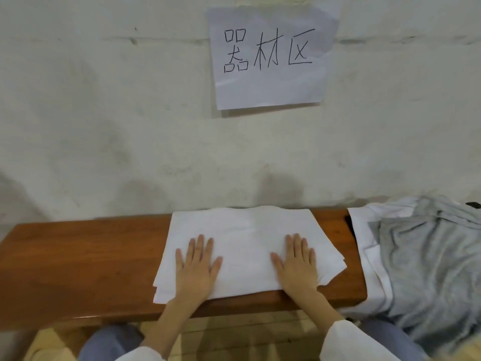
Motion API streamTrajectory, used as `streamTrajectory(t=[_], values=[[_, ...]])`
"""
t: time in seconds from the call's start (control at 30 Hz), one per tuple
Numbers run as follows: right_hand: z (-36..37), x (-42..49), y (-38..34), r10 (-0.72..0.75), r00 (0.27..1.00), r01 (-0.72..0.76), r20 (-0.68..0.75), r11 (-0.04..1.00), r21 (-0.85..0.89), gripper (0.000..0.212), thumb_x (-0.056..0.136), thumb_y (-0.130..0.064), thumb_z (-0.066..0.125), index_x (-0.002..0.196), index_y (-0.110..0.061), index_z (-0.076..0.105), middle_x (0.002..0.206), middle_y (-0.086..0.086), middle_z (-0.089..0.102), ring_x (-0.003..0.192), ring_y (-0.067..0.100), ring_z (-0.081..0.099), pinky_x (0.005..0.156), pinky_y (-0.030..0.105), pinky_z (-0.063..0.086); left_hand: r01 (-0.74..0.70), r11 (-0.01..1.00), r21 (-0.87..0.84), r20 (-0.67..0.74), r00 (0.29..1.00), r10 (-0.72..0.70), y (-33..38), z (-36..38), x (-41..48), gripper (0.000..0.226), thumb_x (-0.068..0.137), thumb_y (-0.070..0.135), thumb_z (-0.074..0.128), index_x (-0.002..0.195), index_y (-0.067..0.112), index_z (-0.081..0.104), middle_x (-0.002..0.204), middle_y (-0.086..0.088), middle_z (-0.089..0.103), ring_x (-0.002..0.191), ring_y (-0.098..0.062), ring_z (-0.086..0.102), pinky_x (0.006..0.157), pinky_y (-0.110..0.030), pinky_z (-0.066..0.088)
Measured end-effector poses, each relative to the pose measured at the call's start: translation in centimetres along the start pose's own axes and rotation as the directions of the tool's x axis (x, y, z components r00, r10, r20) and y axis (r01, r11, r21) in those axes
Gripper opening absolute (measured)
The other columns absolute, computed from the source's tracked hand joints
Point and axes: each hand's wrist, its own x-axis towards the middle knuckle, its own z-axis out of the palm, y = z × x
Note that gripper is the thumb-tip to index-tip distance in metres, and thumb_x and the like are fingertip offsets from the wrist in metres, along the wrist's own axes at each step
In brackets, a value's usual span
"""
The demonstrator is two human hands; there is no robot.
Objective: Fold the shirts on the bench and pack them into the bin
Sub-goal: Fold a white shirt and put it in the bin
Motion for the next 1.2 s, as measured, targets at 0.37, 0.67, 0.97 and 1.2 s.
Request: streamTrajectory(t=[0.37,0.67,0.97,1.2], values=[[-0.3,-3.1,3.3,-0.154,0.985,0.158,0.084,0.987,-0.042,0.108,0.056,-0.077,-0.037,0.147,-0.021,-0.023,0.156,0.000,-0.024,0.143,0.020,-0.023,0.114,0.036,-0.016,0.083,0.996,0.012,0.011,0.996,-0.083,2.4,-2.4,-6.3,0.043,0.095,0.047,0.031,0.131,0.027,0.044,0.137,0.001,0.042,0.122,-0.021,0.042,0.097,-0.037,0.036],[1.9,-5.4,-6.2,0.314,0.946,-0.285,-0.080,0.923,0.259,0.077,0.096,-0.056,0.023,0.151,-0.007,-0.001,0.159,0.014,-0.002,0.147,0.032,-0.001,0.110,0.037,-0.020,-0.486,0.861,0.151,0.167,0.871,0.463,4.7,-2.4,3.4,0.064,0.096,0.052,0.009,0.137,0.025,0.050,0.147,-0.004,0.043,0.136,-0.028,0.039,0.109,-0.053,0.026],[0.8,-2.1,-2.6,-0.276,0.959,0.280,0.062,0.957,-0.075,0.098,0.069,-0.072,-0.026,0.148,-0.014,-0.020,0.151,0.001,-0.030,0.142,0.020,-0.024,0.114,0.036,-0.021,0.029,0.998,-0.051,-0.015,0.999,-0.030,5.2,1.1,-2.7,0.066,0.092,0.056,-0.002,0.152,0.028,-0.002,0.160,0.000,-0.005,0.147,-0.023,-0.004,0.113,-0.043,-0.014],[-2.3,-0.8,-0.2,-0.650,0.731,0.679,0.209,0.724,-0.123,0.079,0.092,-0.063,0.010,0.150,-0.015,-0.014,0.150,-0.006,-0.027,0.140,0.008,-0.026,0.112,0.025,-0.020,-0.133,0.990,0.051,-0.194,0.971,0.141,3.3,-0.8,-3.7,0.051,0.086,0.050,0.046,0.120,0.015,0.062,0.114,-0.013,0.061,0.101,-0.031,0.059,0.084,-0.041,0.049]])
